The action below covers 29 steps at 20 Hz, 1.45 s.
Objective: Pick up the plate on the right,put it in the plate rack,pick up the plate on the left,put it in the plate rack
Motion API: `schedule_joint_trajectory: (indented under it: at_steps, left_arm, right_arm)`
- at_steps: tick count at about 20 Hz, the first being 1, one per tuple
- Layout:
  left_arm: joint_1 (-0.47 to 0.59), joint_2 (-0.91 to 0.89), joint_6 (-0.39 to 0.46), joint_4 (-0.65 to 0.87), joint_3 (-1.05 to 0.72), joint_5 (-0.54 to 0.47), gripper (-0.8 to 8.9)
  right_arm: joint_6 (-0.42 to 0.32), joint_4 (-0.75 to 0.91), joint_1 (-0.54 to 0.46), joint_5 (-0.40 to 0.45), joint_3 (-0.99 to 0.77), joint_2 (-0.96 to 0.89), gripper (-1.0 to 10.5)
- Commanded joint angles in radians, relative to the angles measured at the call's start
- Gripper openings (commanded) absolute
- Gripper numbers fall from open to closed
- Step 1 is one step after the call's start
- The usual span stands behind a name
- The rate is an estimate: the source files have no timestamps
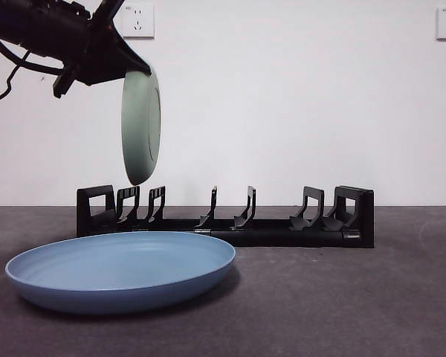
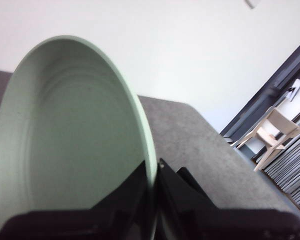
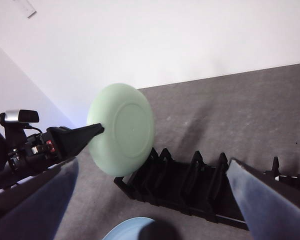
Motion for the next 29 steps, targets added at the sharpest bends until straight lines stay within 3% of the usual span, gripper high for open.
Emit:
schedule_joint_trajectory:
  at_steps: [1, 12, 18, 23, 27, 29]
  left_arm:
    - [-0.002, 0.011, 0.032, 0.015, 0.001, 0.003, -0.09]
    - [-0.004, 0.080, 0.034, 0.004, 0.001, 0.000, -0.09]
    - [-0.005, 0.080, 0.090, -0.062, 0.001, -0.027, 0.10]
    - [-0.005, 0.080, 0.109, -0.124, 0.001, -0.053, 1.97]
    - [-0.005, 0.080, 0.111, -0.129, 0.001, -0.050, 2.34]
    - [-0.007, 0.080, 0.119, -0.128, 0.001, -0.049, 3.31]
  right_arm:
    - [-0.009, 0.005, 0.000, 0.003, 0.000, 0.001, 5.0]
    - [-0.010, 0.005, 0.000, 0.020, 0.000, 0.001, 5.0]
    - [-0.018, 0.011, 0.000, 0.029, 0.000, 0.001, 5.0]
    - [-0.017, 0.018, 0.000, 0.029, 0.000, 0.002, 5.0]
    - [-0.017, 0.027, 0.000, 0.029, 0.000, 0.002, 5.0]
    - [-0.017, 0.027, 0.000, 0.029, 0.000, 0.002, 5.0]
